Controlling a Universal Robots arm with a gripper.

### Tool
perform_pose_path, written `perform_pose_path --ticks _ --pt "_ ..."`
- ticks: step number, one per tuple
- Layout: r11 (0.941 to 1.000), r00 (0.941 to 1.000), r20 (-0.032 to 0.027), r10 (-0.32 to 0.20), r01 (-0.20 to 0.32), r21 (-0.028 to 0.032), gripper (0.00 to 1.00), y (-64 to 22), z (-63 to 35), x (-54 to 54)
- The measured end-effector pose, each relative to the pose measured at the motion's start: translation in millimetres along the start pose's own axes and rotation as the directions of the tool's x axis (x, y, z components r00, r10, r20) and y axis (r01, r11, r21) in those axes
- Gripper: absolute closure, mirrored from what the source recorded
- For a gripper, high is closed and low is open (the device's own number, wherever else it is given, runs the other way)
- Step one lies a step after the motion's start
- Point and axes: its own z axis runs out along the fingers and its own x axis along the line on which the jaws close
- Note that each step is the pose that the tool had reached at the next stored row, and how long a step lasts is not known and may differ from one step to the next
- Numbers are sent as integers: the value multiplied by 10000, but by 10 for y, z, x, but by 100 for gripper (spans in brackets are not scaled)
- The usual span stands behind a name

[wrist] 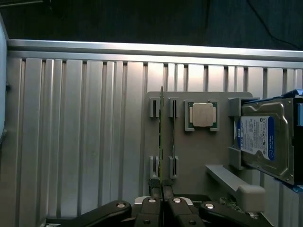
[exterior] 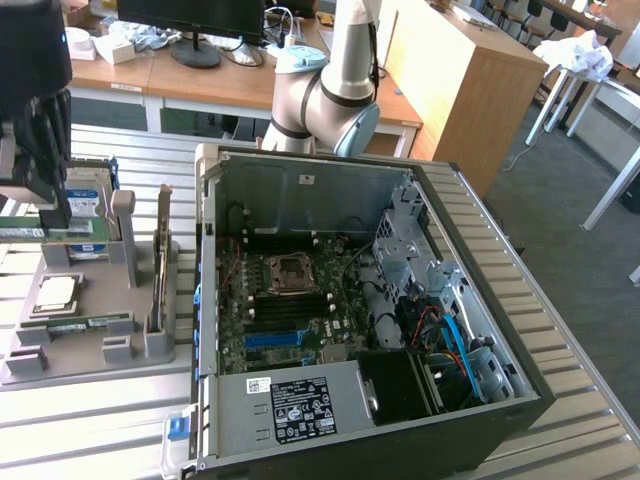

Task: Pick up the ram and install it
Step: 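Pick up the ram and move it above insertion slot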

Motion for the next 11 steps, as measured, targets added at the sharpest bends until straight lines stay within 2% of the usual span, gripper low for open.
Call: perform_pose_path --ticks 11 --pt "10000 10000 1 1 -1 0 88 1 -195 -1"
